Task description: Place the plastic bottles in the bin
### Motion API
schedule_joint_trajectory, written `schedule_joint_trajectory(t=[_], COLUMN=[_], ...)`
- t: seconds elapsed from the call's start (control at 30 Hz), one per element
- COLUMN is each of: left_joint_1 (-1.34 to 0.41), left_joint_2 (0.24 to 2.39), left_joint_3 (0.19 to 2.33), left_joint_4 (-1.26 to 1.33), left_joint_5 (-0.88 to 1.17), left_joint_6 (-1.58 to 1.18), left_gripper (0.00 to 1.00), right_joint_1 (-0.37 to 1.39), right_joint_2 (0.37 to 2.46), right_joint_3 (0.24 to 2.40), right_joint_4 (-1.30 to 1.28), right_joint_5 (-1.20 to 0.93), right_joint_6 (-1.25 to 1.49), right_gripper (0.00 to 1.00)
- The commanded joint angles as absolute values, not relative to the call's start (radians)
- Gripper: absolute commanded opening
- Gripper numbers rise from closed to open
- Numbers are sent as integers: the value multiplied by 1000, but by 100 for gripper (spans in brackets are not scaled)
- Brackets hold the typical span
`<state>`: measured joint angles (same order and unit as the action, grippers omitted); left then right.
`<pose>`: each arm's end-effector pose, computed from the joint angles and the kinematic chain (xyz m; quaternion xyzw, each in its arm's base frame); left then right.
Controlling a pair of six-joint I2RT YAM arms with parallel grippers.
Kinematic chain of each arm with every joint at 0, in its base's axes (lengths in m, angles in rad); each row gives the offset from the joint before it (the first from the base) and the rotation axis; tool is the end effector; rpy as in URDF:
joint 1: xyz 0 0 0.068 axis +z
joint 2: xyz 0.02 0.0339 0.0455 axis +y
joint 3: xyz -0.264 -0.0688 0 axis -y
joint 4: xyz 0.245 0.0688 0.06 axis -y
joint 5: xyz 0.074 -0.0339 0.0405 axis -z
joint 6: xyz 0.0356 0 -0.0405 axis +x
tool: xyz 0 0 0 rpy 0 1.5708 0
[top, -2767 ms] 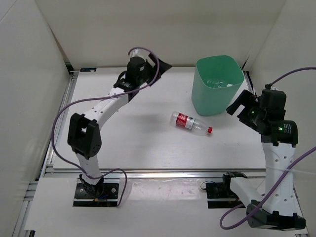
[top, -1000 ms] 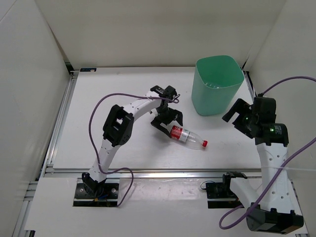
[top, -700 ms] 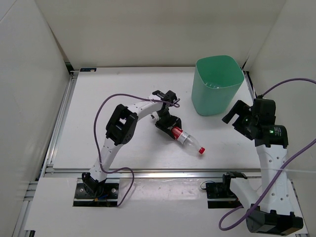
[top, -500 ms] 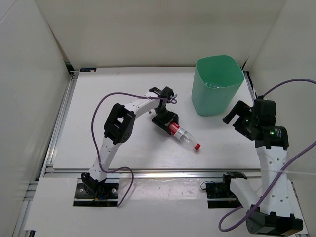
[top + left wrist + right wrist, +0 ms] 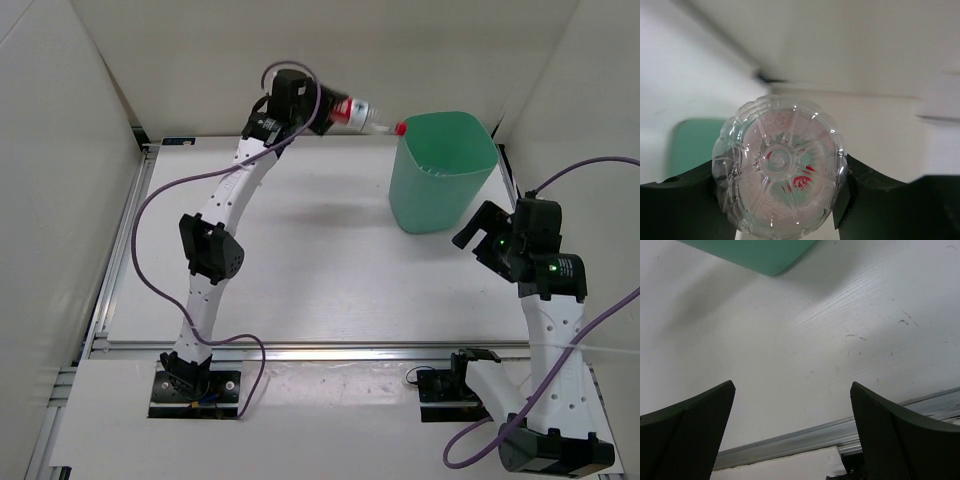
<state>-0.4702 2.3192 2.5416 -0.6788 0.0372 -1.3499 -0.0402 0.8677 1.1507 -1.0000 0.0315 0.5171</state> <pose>0.4663 -0.2385 0.3712 -0.3524 0.7720 -0.4271 0.3120 0.1502 -0.0072 0.3689 0.2566 0.8732 0.0839 0.4057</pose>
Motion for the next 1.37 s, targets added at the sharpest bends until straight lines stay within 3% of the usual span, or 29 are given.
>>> schedule_joint_trajectory(t=[0.0,0.17,0.43,0.5,0.53,0.7,0.9,1.03,1.17,1.33], left_joint_1=[-503,-566,-679,-680,-680,-629,-511,-477,-453,-433], left_joint_2=[2321,2396,2428,2401,2384,2234,1748,1551,1215,961], left_joint_3=[2548,2592,2522,2522,2507,2461,1871,1518,1205,921], left_joint_4=[-276,-109,-91,-91,-91,-91,-162,-306,-513,-537], left_joint_5=[31,31,41,52,43,-5,-3,-9,-359,-733], left_joint_6=[-1328,-1231,-1051,-1000,-991,-840,-710,-692,-657,-523], left_gripper=[45,50,61,82,100,100,100,100,100,100], right_joint_1=[-46,-46,-46,-46,-46,-46,-46,-46,-46,-46], right_joint_2=[864,853,844,844,844,834,877,914,923,913], right_joint_3=[1215,1233,1233,1233,1233,1223,1267,1310,1319,1284], right_joint_4=[-1012,-1054,-1063,-1063,-1063,-1054,-1045,-1034,-1025,-1034], right_joint_5=[48,48,48,48,48,48,38,14,23,80], right_joint_6=[517,506,506,506,506,517,538,538,538,561], right_gripper=[100,100,100,100,100,100,100,100,100,100])
